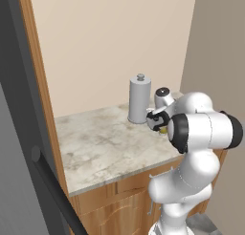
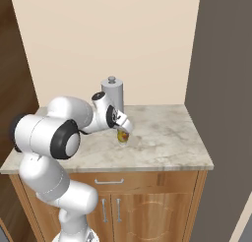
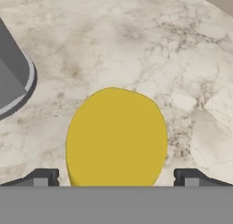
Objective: Place the condiment bottle and mustard from the counter to the top shelf of the fridge. If the existing items in the fridge are on the top shelf, move them to other shelves.
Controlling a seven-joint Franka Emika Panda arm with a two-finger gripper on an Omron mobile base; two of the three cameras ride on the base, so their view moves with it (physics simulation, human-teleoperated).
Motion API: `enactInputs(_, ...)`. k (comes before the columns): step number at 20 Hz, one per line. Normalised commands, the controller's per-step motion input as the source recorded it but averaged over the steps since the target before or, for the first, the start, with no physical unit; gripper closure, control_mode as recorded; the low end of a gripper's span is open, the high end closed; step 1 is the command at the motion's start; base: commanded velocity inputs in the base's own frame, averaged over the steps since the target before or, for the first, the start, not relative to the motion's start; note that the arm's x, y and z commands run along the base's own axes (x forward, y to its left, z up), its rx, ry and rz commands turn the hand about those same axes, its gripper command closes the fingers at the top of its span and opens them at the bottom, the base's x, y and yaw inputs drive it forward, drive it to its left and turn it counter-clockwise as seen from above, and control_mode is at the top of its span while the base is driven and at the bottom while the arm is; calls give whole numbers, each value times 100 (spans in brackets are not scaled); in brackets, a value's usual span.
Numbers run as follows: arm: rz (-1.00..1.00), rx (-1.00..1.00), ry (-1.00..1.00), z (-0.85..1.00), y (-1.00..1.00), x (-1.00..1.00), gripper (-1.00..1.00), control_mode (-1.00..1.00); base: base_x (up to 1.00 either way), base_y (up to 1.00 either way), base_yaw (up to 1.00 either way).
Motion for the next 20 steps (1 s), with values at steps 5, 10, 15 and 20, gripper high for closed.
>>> enactInputs(5, 0, 0, -1, -11, 0, 0, 100, -100, 0, 0, 0)
enactInputs(10, 0, 0, -7, -3, -1, 0, 100, -100, 0, 0, 0)
enactInputs(15, 0, 0, -1, 20, 0, -21, 100, -100, 0, 0, 0)
enactInputs(20, 0, -1, -1, 94, 5, -70, 100, -100, 0, 0, 0)
